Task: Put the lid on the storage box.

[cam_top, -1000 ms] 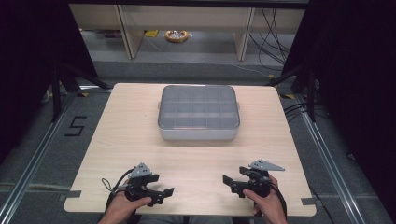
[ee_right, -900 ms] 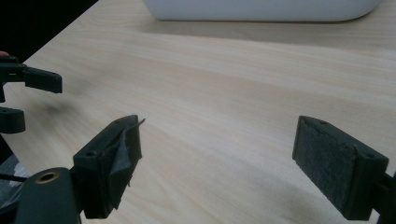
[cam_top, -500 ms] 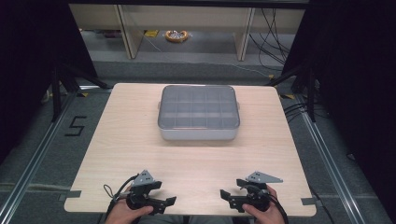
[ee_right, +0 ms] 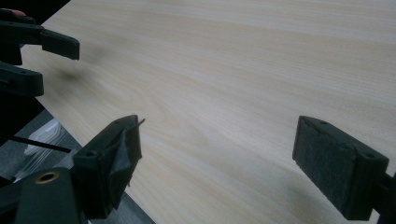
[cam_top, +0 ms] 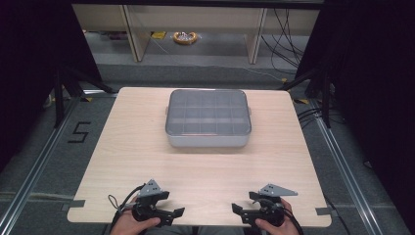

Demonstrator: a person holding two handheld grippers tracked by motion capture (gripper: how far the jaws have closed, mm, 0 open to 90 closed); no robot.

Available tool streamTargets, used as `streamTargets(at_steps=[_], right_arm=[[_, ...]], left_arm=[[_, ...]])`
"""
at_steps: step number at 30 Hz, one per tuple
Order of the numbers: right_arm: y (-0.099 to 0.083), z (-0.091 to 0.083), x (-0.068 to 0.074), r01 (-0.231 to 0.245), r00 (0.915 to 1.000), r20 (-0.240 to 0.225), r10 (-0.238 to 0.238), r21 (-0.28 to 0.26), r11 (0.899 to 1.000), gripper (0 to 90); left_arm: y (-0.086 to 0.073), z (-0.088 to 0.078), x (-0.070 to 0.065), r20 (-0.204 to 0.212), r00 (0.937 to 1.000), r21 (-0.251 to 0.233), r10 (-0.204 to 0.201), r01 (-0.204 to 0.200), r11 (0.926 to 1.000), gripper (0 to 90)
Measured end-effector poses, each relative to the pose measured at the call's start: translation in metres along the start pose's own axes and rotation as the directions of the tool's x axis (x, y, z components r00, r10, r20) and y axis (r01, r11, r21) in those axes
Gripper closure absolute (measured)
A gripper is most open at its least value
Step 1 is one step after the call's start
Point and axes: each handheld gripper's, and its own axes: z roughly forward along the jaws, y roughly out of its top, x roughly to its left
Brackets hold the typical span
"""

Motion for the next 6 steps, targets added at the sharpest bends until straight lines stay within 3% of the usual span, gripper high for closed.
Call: streamTargets(at_steps=[3,4,5,6], right_arm=[[-0.0006,0.0001,0.0016,-0.020,0.9998,0.007,0.020,-0.006,1.000,16.5],[0.0001,-0.0011,-0.0005,0.017,0.9995,0.029,-0.017,-0.001,1.000,16.5],[-0.0005,0.0003,0.0018,-0.020,0.9998,0.005,0.021,-0.003,1.000,16.5],[-0.0006,0.0007,0.0022,-0.025,0.9997,0.003,0.025,0.002,1.000,16.5]], left_arm=[[-0.0003,0.0001,0.0003,0.002,1.0000,0.003,0.003,-0.003,1.0000,15.6],[-0.0005,0.0005,-0.0001,0.000,1.0000,-0.001,0.000,0.000,1.0000,15.6],[-0.0004,0.0007,0.0000,0.001,1.0000,-0.001,0.001,-0.001,1.0000,15.6],[-0.0003,0.0010,0.0001,0.003,1.0000,0.000,0.002,-0.002,1.0000,15.6]])
